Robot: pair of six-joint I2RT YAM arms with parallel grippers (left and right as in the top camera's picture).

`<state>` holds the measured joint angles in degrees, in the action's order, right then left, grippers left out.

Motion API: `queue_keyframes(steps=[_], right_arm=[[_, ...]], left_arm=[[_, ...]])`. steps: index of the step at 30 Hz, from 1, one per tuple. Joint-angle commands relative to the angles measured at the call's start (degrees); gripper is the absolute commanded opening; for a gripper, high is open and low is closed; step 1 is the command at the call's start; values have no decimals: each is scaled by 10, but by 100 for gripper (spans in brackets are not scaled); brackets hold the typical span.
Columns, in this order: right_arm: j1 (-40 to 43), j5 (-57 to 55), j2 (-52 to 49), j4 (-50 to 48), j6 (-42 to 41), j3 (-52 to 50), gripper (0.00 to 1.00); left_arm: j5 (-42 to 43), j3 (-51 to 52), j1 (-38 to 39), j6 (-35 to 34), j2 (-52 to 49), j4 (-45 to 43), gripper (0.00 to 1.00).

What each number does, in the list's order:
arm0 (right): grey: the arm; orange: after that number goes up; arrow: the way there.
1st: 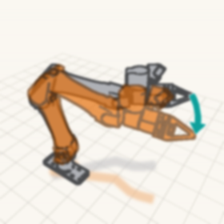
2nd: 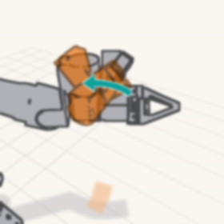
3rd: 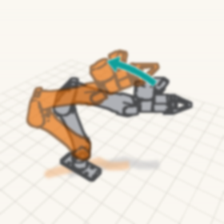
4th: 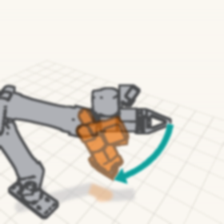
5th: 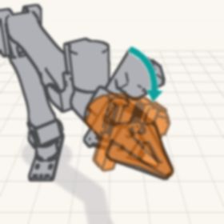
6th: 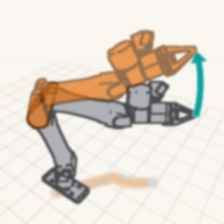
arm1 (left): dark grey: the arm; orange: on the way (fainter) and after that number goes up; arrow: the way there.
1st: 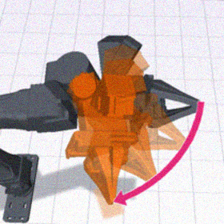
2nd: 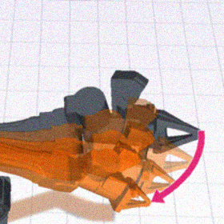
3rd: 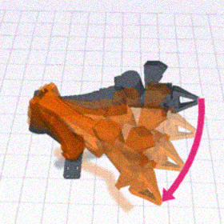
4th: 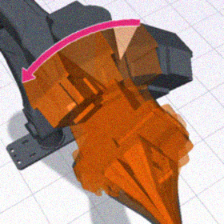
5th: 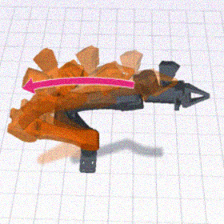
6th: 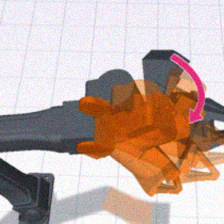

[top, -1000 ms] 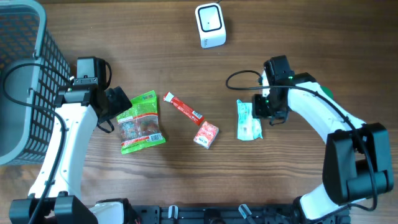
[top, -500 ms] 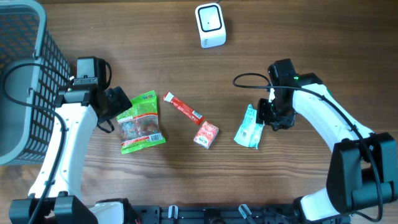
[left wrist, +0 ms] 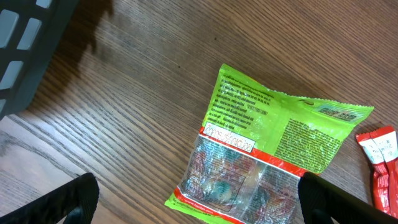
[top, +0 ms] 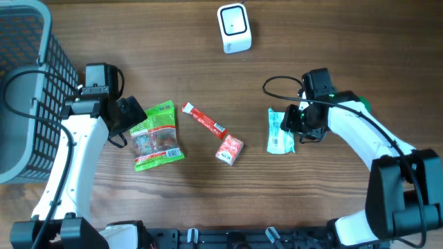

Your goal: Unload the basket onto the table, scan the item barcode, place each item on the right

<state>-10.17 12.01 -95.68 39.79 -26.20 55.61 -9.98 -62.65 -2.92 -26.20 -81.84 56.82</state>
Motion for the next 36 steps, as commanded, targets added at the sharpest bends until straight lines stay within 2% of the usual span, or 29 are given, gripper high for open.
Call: queue_keyframes(steps=[1,4,9,13,14,18,23,25,26,27,30,31,32,33,36], right_arm=[[3,-14,14,19,-17,3,50],[3,0,14,17,-48,-18,50],[-10,162,14,0,-55,-58,56],[-38,300,14,-45,-36,-59,58],[-37,346,16,-58,-38,-57,63],[-29,320,33,-51,-38,-35,63],[-29,235,93,-39,-37,-23,64],[-28,185,115,-40,-19,-23,72],[-27,169,120,-41,-2,-23,82],[-25,145,125,-40,7,-23,100],[-11,83,125,-37,7,-23,97],[2,76,125,-31,5,-23,88],[13,75,125,-24,4,-24,75],[27,74,124,-14,2,-24,71],[69,75,108,23,4,-27,74]], left_arm=[[1,-8,-3,5,2,0,100],[1,-8,-3,5,2,0,100],[1,-8,-2,5,2,0,100],[1,-8,-3,5,2,0,100],[1,-8,-3,5,2,0,100],[1,-8,-3,5,2,0,100],[1,-8,-3,5,2,0,100],[1,-8,-3,5,2,0,100],[1,-8,-3,5,2,0,100],[1,-8,-3,5,2,0,100],[1,-8,-3,5,2,0,100],[1,-8,-2,5,2,0,100],[1,-8,-3,5,2,0,100],[1,-8,-3,5,2,0,100],[1,-8,-3,5,2,0,100]])
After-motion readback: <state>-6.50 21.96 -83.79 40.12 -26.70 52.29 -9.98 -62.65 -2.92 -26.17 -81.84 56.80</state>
